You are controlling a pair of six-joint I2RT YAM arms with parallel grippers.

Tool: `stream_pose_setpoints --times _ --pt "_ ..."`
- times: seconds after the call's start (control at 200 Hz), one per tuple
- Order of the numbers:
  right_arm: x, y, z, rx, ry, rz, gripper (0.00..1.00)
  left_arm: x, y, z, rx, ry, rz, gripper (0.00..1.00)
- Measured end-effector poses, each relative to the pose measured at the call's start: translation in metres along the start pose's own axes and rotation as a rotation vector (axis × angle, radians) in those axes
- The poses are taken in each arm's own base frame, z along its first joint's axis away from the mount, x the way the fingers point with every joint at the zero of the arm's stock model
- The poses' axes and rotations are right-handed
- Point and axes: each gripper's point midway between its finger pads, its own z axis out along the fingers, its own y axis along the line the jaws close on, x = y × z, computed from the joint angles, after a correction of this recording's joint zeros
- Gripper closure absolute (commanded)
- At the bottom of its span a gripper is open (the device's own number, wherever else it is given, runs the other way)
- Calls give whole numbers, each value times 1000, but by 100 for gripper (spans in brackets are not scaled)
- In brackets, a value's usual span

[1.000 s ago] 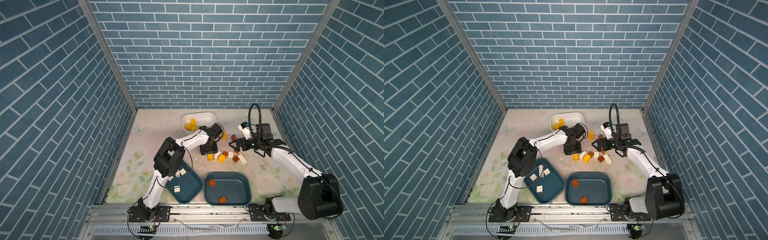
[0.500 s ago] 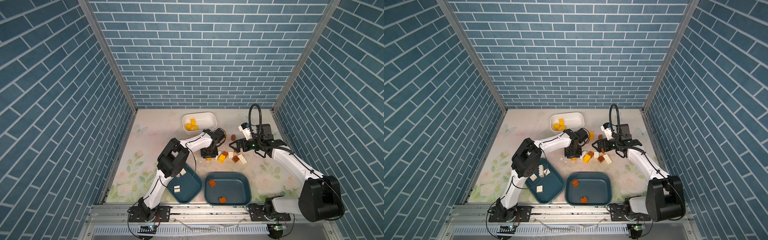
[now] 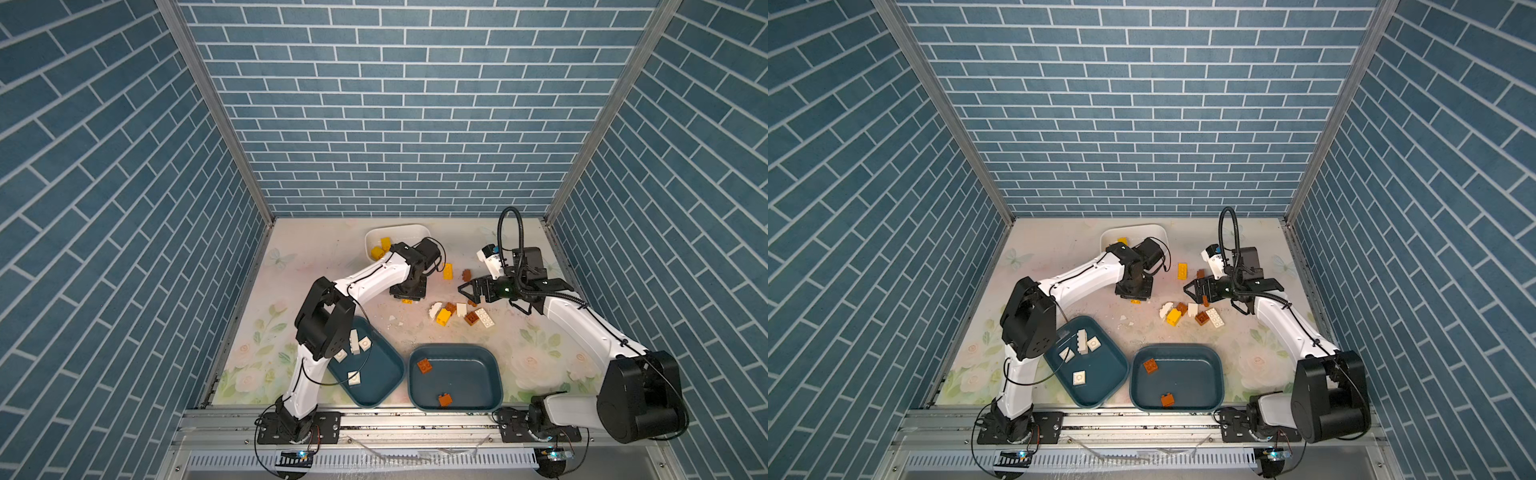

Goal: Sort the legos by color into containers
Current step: 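Lift the yellow brick over the white bin and open the left gripper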

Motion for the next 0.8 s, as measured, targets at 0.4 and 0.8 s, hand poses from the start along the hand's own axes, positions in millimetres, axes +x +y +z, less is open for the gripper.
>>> stream_pose_setpoints --times 0.4,0.8 --pt "-28 0 3 -13 -48 -13 3 -120 36 -4 67 -223 27 80" --pt "-40 2 -1 -7 -61 -22 3 -191 47 41 114 -335 -27 65"
